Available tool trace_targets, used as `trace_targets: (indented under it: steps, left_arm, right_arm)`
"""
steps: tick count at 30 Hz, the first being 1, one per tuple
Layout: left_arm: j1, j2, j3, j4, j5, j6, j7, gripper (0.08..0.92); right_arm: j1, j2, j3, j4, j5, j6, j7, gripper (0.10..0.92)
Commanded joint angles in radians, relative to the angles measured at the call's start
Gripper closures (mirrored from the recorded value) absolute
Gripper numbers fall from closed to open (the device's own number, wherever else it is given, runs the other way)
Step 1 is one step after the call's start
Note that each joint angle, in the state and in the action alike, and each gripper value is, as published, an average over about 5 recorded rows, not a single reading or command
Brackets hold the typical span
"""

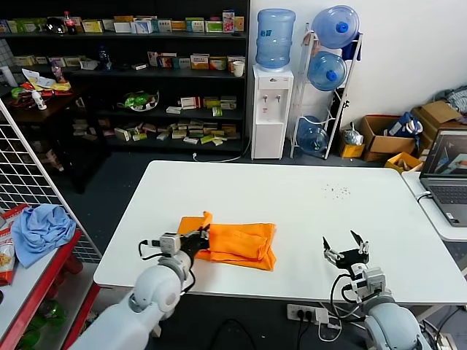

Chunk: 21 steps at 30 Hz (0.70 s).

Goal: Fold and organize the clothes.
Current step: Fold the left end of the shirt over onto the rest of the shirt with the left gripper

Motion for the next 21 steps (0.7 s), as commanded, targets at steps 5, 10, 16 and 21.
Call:
trace_targets:
  steps: [5,10,16,21]
  left_arm:
    - [-0.040,-0.279,0.158,0.073,-0.014,-0.026,-0.046,0.873]
    - [-0.033,-0.294,0.159,0.100,0.015,-0.148,-0.042,0.815]
    - [-0.024,-0.265,0.094,0.064,-0.005,-0.238,-0.053,0.643]
    - [0.007,-0.120,0.038,0.020,0.006,-0.245,-0.038,0.504]
  right_arm:
    - [0.026,0.027,-0.016,-0.023,-0.013,0.002,0.008,0.203]
    - [0.038,0.030,-0.029,-0.022,-0.013,-0.007,0.011,0.203]
    - [0.046,0.032,-0.049,-0.020,-0.017,-0.015,0.011,0.203]
    - [0.045,0.029,-0.055,-0.012,-0.019,-0.018,0.008,0.203]
